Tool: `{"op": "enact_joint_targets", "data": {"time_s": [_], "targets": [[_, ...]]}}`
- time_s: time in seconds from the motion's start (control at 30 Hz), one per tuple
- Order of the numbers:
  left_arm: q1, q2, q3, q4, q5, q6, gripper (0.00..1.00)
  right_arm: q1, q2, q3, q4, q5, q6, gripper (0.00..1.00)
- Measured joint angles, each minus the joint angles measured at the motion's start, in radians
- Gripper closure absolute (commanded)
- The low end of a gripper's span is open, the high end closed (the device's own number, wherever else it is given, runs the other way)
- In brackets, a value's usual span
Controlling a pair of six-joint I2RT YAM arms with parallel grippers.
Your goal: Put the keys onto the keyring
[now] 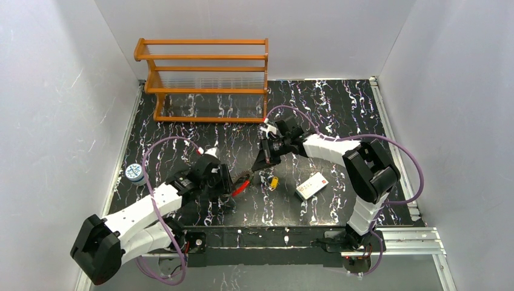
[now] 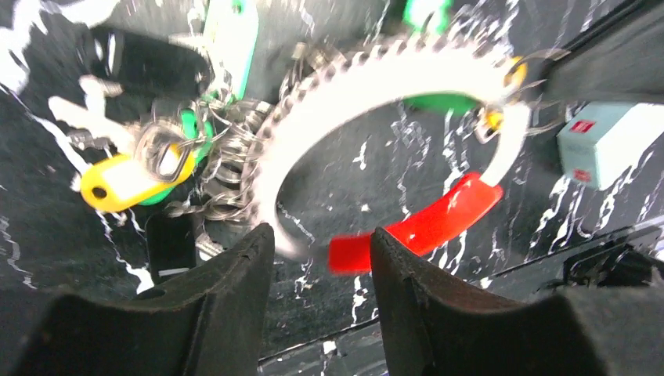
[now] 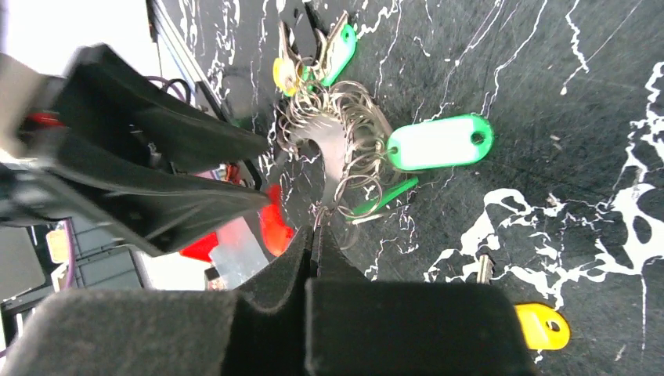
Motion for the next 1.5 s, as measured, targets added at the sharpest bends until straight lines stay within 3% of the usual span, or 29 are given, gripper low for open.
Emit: {"op": "enact_joint_targets", "data": {"time_s": [0.2, 0.3, 0.4, 0.47, 0.73, 1.07, 1.5], "targets": [[-0.029, 0.026, -0.124, 0.06, 0.014, -0.076, 0.55, -0.012, 0.017, 0.032, -0.041, -0.01, -0.053, 0.99], [-0.029, 0.058, -0.139, 0.075, -0.006, -0.098, 0.55, -0.01, 0.044, 0.067, -0.101, 0.017, -0.121, 0.84], [-0.03, 0.078, -0.138, 0.092, -0.023, -0.114, 0.56, -0.01, 0.051, 0.079, -0.167, 0.059, -0.177, 0.61], [-0.032, 0.088, -0.132, 0.092, -0.036, -0.123, 0.56, -0.009, 0.048, 0.082, -0.207, 0.101, -0.21, 0.55], [-0.036, 0.148, -0.089, 0.07, -0.13, -0.13, 0.63, -0.006, 0.011, 0.083, -0.309, 0.254, -0.311, 0.54], [0.024, 0.322, 0.042, 0.006, -0.23, -0.058, 0.7, -0.006, 0.004, 0.083, -0.332, 0.284, -0.345, 0.58], [0.097, 0.549, 0.267, -0.053, -0.249, 0.09, 0.64, 0.0, 0.003, 0.071, -0.286, 0.222, -0.355, 0.57]]}}
